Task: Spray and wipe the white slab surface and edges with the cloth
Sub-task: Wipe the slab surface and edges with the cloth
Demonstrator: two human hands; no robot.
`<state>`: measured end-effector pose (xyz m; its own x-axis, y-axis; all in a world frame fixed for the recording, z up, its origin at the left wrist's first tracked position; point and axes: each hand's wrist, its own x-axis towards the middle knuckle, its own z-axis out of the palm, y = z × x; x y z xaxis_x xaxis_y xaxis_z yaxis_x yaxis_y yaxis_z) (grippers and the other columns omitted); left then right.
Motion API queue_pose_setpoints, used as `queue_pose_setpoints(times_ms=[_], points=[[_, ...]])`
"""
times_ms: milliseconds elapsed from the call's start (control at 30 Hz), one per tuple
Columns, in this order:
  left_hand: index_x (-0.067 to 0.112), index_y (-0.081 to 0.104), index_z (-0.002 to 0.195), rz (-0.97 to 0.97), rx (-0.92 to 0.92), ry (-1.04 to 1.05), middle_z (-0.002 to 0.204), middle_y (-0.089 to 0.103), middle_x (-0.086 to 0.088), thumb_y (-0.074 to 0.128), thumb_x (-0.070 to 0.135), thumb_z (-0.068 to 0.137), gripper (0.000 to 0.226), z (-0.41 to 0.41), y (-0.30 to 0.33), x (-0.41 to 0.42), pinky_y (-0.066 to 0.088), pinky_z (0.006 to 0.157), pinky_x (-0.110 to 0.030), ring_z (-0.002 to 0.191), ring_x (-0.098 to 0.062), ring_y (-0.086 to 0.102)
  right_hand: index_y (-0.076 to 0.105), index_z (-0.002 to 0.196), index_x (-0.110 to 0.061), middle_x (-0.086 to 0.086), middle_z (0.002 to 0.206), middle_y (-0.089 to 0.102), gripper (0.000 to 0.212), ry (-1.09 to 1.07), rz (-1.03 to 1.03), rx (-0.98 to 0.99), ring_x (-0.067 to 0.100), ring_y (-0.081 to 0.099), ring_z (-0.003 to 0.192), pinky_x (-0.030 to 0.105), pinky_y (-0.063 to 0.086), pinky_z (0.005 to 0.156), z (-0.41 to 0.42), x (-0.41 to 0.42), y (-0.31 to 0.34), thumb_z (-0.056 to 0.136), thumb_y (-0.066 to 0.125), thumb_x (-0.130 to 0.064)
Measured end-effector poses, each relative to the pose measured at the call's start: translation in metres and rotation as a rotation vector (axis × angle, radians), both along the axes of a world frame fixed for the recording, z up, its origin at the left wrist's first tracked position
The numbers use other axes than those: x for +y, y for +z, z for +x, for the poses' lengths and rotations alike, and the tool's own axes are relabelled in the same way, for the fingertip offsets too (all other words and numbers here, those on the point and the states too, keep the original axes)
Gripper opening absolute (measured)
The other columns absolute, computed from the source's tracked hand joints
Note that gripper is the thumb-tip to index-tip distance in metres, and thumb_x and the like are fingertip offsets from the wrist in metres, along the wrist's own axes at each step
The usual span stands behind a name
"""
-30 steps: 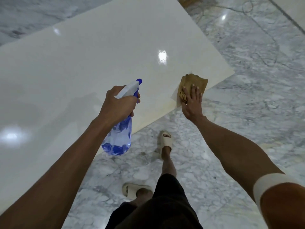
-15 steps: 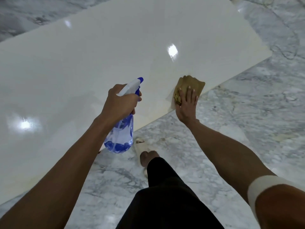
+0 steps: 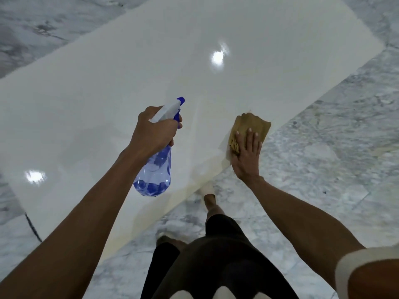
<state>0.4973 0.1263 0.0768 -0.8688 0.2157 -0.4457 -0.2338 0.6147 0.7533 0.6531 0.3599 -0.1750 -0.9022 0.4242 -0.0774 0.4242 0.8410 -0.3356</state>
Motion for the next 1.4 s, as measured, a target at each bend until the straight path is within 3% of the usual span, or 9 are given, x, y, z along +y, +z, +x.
queue_pose_setpoints(times_ms=[167, 333, 467, 767, 1033, 1200, 1400], points=[[0.001, 0.071, 0.098, 0.001, 0.017, -0.070, 0.075, 0.069, -0.001, 0.054, 0.004, 0.088, 0.019, 0.013, -0.002, -0.071, 0.050, 0.051, -0.023, 0.049, -0.016, 0.057, 0.022, 0.159, -0.019, 0.019, 0.166, 0.006, 0.067, 0.009, -0.013, 0.047, 0.039, -0.002, 0.153, 0.057, 0.001, 0.123, 0.020, -0.086, -0.001, 0.096, 0.034, -0.042], [-0.001, 0.071, 0.095, 0.066, 0.030, -0.185, 0.089, 0.075, -0.012, 0.054, 0.006, 0.082, 0.022, 0.041, -0.002, -0.145, 0.051, 0.049, -0.023, 0.046, -0.015, 0.056, 0.021, 0.159, -0.022, 0.019, 0.166, 0.007, 0.071, -0.033, 0.021, 0.031, 0.041, 0.000, 0.153, 0.058, 0.004, 0.122, 0.031, -0.167, -0.004, 0.093, 0.033, -0.046], [-0.003, 0.070, 0.095, 0.050, -0.002, -0.219, 0.082, 0.073, -0.005, 0.053, 0.004, 0.083, 0.022, 0.066, -0.002, -0.204, 0.051, 0.049, -0.023, 0.048, -0.018, 0.056, 0.023, 0.158, -0.023, 0.019, 0.165, 0.012, 0.067, -0.045, 0.058, 0.042, 0.042, 0.006, 0.152, 0.057, 0.007, 0.122, 0.046, -0.235, -0.007, 0.097, 0.034, -0.050], [-0.006, 0.068, 0.094, 0.053, 0.016, -0.227, 0.083, 0.074, -0.007, 0.052, 0.004, 0.082, 0.022, 0.097, 0.001, -0.310, 0.049, 0.048, -0.023, 0.044, -0.016, 0.054, 0.024, 0.157, -0.025, 0.017, 0.165, 0.015, 0.062, -0.115, 0.070, 0.086, 0.039, 0.007, 0.153, 0.056, 0.009, 0.123, 0.071, -0.366, -0.005, 0.103, 0.031, -0.052], [0.005, 0.070, 0.091, 0.088, 0.054, -0.243, 0.087, 0.074, -0.009, 0.052, 0.000, 0.082, 0.020, 0.127, 0.004, -0.401, 0.053, 0.050, -0.022, 0.048, -0.016, 0.056, 0.031, 0.155, -0.023, 0.018, 0.163, 0.021, 0.060, -0.150, 0.098, 0.114, 0.041, 0.012, 0.152, 0.056, 0.012, 0.122, 0.094, -0.470, -0.007, 0.102, 0.034, -0.050], [0.000, 0.070, 0.089, 0.087, 0.003, -0.238, 0.090, 0.076, -0.013, 0.050, 0.001, 0.076, 0.024, 0.149, 0.001, -0.453, 0.051, 0.053, -0.030, 0.046, -0.019, 0.055, 0.028, 0.156, -0.026, 0.015, 0.165, 0.017, 0.061, -0.129, 0.075, 0.096, 0.037, 0.008, 0.153, 0.051, 0.006, 0.124, 0.109, -0.534, -0.007, 0.101, 0.028, -0.053], [0.004, 0.071, 0.085, 0.099, -0.075, -0.243, 0.089, 0.077, -0.011, 0.050, 0.001, 0.072, 0.024, 0.154, -0.002, -0.501, 0.049, 0.050, -0.027, 0.045, -0.016, 0.052, 0.025, 0.157, -0.026, 0.015, 0.166, 0.014, 0.060, -0.111, 0.079, 0.071, 0.038, 0.006, 0.154, 0.053, 0.010, 0.123, 0.130, -0.608, -0.005, 0.103, 0.026, -0.052]])
